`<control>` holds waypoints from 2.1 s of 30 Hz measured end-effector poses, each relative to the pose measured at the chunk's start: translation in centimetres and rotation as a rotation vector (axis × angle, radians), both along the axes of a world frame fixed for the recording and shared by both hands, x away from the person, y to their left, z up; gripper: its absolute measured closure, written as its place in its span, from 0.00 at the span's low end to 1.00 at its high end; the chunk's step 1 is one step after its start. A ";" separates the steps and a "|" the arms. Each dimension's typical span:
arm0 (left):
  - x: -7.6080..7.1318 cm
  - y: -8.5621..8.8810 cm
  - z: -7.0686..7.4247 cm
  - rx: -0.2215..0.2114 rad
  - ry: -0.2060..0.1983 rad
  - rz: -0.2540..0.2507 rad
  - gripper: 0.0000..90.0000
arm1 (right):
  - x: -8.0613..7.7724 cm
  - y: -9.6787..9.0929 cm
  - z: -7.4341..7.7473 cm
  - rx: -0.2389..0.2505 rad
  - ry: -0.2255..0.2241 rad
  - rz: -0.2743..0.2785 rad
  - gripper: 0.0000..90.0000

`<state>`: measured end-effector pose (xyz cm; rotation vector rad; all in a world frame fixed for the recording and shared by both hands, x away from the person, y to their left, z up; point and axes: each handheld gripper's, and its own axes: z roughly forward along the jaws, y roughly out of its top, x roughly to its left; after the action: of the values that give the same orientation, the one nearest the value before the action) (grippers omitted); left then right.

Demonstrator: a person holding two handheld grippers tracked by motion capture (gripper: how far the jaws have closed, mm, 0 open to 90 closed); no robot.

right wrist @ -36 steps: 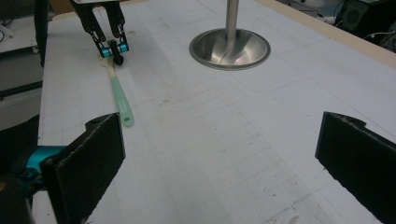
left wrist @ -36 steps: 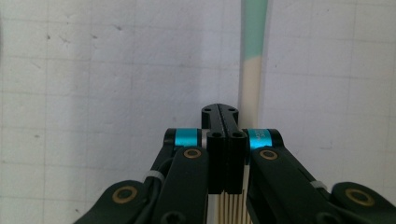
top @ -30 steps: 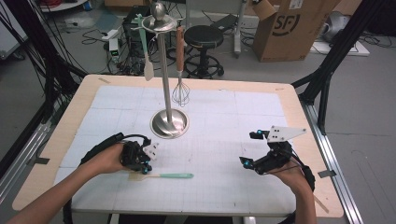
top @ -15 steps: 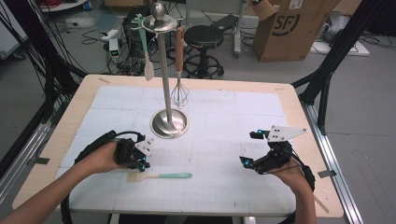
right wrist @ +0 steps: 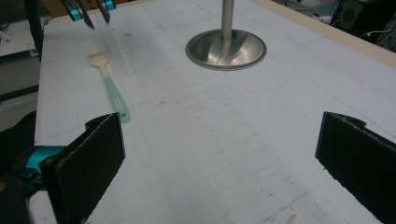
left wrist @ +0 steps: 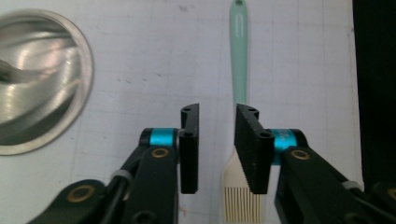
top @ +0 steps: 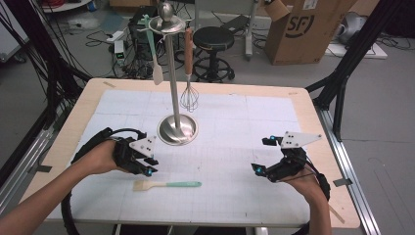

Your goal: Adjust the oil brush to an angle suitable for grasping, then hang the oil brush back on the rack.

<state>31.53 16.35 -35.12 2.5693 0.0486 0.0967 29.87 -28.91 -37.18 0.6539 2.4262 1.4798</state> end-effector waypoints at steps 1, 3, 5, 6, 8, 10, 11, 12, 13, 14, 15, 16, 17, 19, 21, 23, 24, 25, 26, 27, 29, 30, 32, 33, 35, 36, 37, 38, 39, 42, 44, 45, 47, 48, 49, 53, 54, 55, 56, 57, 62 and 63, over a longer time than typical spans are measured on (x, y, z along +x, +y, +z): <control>0.0 0.1 0.2 -0.026 -0.011 0.011 0.69 | 0.0 0.0 0.0 -0.001 0.003 -0.001 0.00; 0.1 0.2 0.6 -0.041 -0.019 0.040 0.56 | 0.0 -0.1 0.1 0.005 -0.003 -0.005 0.00; 0.1 0.2 1.0 -0.047 -0.023 0.063 0.45 | -0.1 -0.2 0.1 0.007 0.003 -0.009 0.00; 0.1 0.2 1.2 -0.049 -0.013 0.068 0.39 | -0.1 -0.2 0.1 0.009 0.003 -0.010 0.00; 0.0 0.1 1.6 -0.057 -0.018 0.093 0.21 | -0.2 -0.1 0.1 0.010 0.001 -0.007 0.00; 0.0 0.0 2.0 -0.079 -0.026 0.141 0.04 | -0.1 -0.1 0.1 0.011 -0.010 -0.003 0.00; 0.1 0.0 2.3 -0.094 -0.026 0.152 0.02 | -0.2 -0.1 0.1 0.007 -0.005 -0.003 0.00; 0.1 0.1 2.6 -0.105 -0.023 0.147 0.02 | -0.2 -0.1 0.1 0.005 -0.004 -0.003 0.00; 0.1 0.0 2.8 -0.108 -0.029 0.147 0.02 | -0.2 -0.1 0.1 0.001 -0.004 0.000 0.00; 0.1 0.0 2.9 -0.110 -0.029 0.147 0.02 | -0.2 0.0 0.1 0.001 -0.002 -0.002 0.00; 0.0 -0.1 3.0 -0.118 -0.029 0.145 0.02 | -0.2 0.0 0.1 0.003 -0.005 -0.001 0.00; 0.0 -0.1 3.1 -0.110 -0.036 0.130 0.02 | -0.2 0.0 0.2 0.003 -0.007 0.000 0.00; 0.0 -0.2 3.2 -0.112 -0.037 0.129 0.02 | -0.2 0.0 0.1 0.003 -0.007 0.000 0.00; 0.0 -0.3 3.3 -0.110 -0.037 0.122 0.02 | -0.2 0.0 0.2 0.005 -0.006 -0.001 0.00; 0.1 -0.5 3.3 -0.118 -0.035 0.121 0.02 | -0.3 0.0 0.2 0.008 -0.006 -0.001 0.00; 0.1 -0.6 3.3 -0.108 -0.041 0.110 0.02 | -0.3 0.0 0.3 0.007 -0.007 -0.001 0.00; 0.1 -0.8 3.3 -0.108 -0.036 0.109 0.02 | -0.3 -0.1 0.3 0.006 -0.012 0.000 0.00; 0.1 -0.9 3.2 -0.104 -0.034 0.104 0.02 | -0.3 -0.2 0.3 0.008 -0.007 0.000 0.00; 0.2 -1.1 3.1 -0.095 -0.038 0.098 0.02 | -0.2 -0.2 0.3 0.010 -0.010 0.001 0.00; 0.2 -1.3 3.0 -0.094 -0.037 0.097 0.02 | -0.2 -0.2 0.2 0.011 -0.007 -0.001 0.00; 0.2 -1.7 2.7 -0.087 -0.030 0.085 0.02 | -0.2 -0.2 0.2 0.006 -0.009 0.001 0.00; 0.2 -2.0 2.5 -0.082 -0.029 0.078 0.02 | -0.3 -0.2 0.2 0.006 -0.008 0.000 0.00; 0.3 -2.5 2.2 -0.079 -0.025 0.066 0.02 | -0.3 -0.2 0.3 0.008 -0.011 0.001 0.00; 0.3 -2.7 2.1 -0.066 -0.028 0.053 0.02 | -0.3 -0.2 0.3 0.009 -0.010 0.000 0.00; 0.3 -3.1 1.8 -0.057 -0.016 0.043 0.02 | -0.3 -0.2 0.3 0.007 -0.006 0.000 0.00; 0.2 -3.4 1.5 -0.055 -0.014 0.042 0.02 | -0.3 -0.3 0.3 0.006 -0.012 0.000 0.00; 0.2 -3.6 1.4 -0.046 -0.004 0.034 0.02 | -0.3 -0.3 0.3 0.008 -0.010 0.001 0.00; 0.3 -3.8 1.3 -0.044 -0.005 0.027 0.02 | -0.2 -0.2 0.3 0.008 -0.014 0.002 0.00; 0.2 -4.0 1.1 -0.043 -0.001 0.026 0.02 | -0.2 -0.2 0.3 0.009 -0.013 0.002 0.00; 0.2 -4.7 0.6 -0.031 0.002 0.014 0.02 | -0.3 -0.2 0.3 0.006 -0.012 0.006 0.00; 0.2 -5.1 0.3 -0.020 0.004 0.009 0.02 | -0.3 -0.2 0.3 0.005 -0.015 0.006 0.00; 0.2 -5.3 0.1 -0.012 0.008 0.002 0.02 | -0.3 -0.2 0.3 0.006 -0.011 0.005 0.00; 0.2 -5.7 -0.2 -0.010 0.013 0.004 0.02 | -0.3 -0.1 0.2 0.002 -0.013 0.007 0.00; 0.2 -5.9 -0.4 -0.007 0.016 0.000 0.02 | -0.2 -0.1 0.2 0.003 -0.015 0.009 0.00; 0.2 -6.0 -0.5 -0.002 0.014 -0.003 0.02 | -0.2 -0.1 0.2 0.001 -0.016 0.008 0.00; 0.2 -6.8 -1.4 0.025 0.030 -0.017 0.02 | -0.3 -0.2 0.2 0.000 -0.005 0.005 0.00; 0.2 -6.9 -1.5 0.036 0.034 -0.023 0.02 | -0.3 -0.2 0.2 0.001 -0.006 0.006 0.00; 0.2 -7.1 -1.8 0.040 0.036 -0.028 0.02 | -0.3 -0.2 0.2 0.004 -0.003 0.005 0.00; 0.2 -7.2 -1.9 0.044 0.041 -0.032 0.02 | -0.2 -0.2 0.2 0.003 -0.012 0.007 0.00; 0.2 -7.3 -2.1 0.043 0.043 -0.032 0.02 | -0.3 -0.2 0.2 0.003 -0.008 0.005 0.00; 0.1 -7.5 -2.9 0.064 0.062 -0.042 0.09 | -0.3 -0.2 0.2 0.004 -0.006 0.005 0.00; 0.1 -7.5 -3.0 0.073 0.057 -0.052 0.10 | -0.3 -0.2 0.2 0.005 -0.010 0.007 0.00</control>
<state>31.62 8.84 -38.16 2.6439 -0.0006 0.0057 29.57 -29.15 -36.94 0.6380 2.4205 1.4880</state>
